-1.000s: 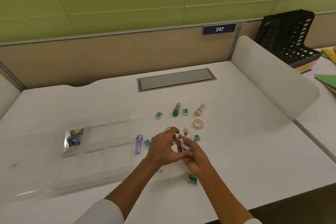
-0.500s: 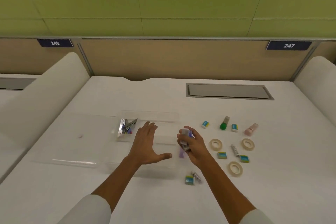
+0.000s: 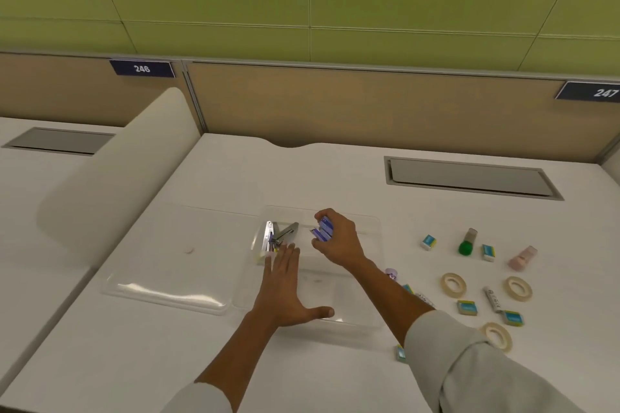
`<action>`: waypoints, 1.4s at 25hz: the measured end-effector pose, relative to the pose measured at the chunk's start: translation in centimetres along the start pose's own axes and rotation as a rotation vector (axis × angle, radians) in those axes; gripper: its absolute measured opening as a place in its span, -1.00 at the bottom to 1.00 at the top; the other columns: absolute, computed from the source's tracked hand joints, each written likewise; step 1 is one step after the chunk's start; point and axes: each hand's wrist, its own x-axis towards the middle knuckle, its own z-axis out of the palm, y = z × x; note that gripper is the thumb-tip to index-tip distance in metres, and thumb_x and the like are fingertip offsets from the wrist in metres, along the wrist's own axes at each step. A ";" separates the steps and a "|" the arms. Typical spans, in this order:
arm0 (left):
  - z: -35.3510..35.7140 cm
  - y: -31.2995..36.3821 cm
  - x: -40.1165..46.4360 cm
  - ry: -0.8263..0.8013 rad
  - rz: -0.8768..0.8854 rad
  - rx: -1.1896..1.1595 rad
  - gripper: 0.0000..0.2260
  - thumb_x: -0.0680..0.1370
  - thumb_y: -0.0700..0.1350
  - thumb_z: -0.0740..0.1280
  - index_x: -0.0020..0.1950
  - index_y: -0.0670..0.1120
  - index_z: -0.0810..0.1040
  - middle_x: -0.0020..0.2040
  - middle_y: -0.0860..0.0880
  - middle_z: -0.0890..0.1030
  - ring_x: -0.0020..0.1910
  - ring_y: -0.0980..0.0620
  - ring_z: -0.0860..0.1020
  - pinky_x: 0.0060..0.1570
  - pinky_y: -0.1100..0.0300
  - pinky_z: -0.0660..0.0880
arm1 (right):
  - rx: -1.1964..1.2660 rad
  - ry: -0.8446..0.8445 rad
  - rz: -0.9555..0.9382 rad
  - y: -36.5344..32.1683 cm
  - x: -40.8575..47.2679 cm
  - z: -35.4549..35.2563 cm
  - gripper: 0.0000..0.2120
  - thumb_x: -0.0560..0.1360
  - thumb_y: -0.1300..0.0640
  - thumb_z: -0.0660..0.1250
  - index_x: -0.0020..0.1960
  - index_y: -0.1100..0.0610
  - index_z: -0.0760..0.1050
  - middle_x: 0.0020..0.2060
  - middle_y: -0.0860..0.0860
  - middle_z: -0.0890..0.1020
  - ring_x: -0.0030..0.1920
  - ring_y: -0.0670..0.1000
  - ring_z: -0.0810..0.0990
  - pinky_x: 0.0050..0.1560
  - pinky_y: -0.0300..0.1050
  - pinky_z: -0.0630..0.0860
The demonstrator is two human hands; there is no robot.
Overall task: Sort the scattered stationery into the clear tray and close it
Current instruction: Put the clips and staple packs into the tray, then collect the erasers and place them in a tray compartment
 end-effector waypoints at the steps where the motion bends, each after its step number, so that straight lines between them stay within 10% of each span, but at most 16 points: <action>1: 0.1 -0.1 0.1 -0.001 -0.002 -0.010 0.30 0.09 0.70 0.02 0.56 -0.10 -0.28 0.56 -0.02 -0.31 0.48 0.07 -0.39 0.53 -0.10 -0.24 | -0.060 -0.037 -0.004 0.2 0.5 0.4 -0.51 0.31 0.21 0.56 0.19 0.11 0.49 0.05 0.04 0.60 -0.03 0.00 0.56 -0.05 -0.31 0.46; 13: 1.1 -0.9 0.8 0.010 -0.021 0.010 0.29 0.05 0.73 -0.10 0.57 -0.04 -0.23 0.58 -0.03 -0.24 0.47 0.06 -0.38 0.50 -0.13 -0.30 | -0.311 -0.235 -0.045 0.5 0.0 0.7 -0.37 0.50 -0.03 0.44 0.49 0.06 0.30 0.48 0.05 0.39 0.42 0.10 0.39 0.37 -0.10 0.33; 26: -0.8 4.7 2.0 0.032 0.100 0.046 0.23 0.16 0.69 -0.13 0.58 -0.12 -0.16 0.60 -0.07 -0.18 0.56 -0.02 -0.24 0.52 -0.12 -0.25 | -0.236 0.122 0.034 6.2 -8.6 -8.5 -0.52 0.56 -0.10 0.33 0.41 0.06 0.41 0.41 0.01 0.48 0.40 0.01 0.44 0.36 -0.18 0.28; 35: 4.0 17.5 3.3 0.140 0.492 0.024 -0.58 0.44 0.02 0.41 0.22 -0.16 0.51 0.18 -0.10 0.56 0.25 -0.12 0.48 0.27 0.06 0.37 | 0.435 0.460 0.425 10.3 -15.7 -14.3 -0.80 0.63 0.01 0.26 0.18 0.04 0.55 0.09 -0.01 0.68 0.17 0.01 0.64 0.17 -0.05 0.59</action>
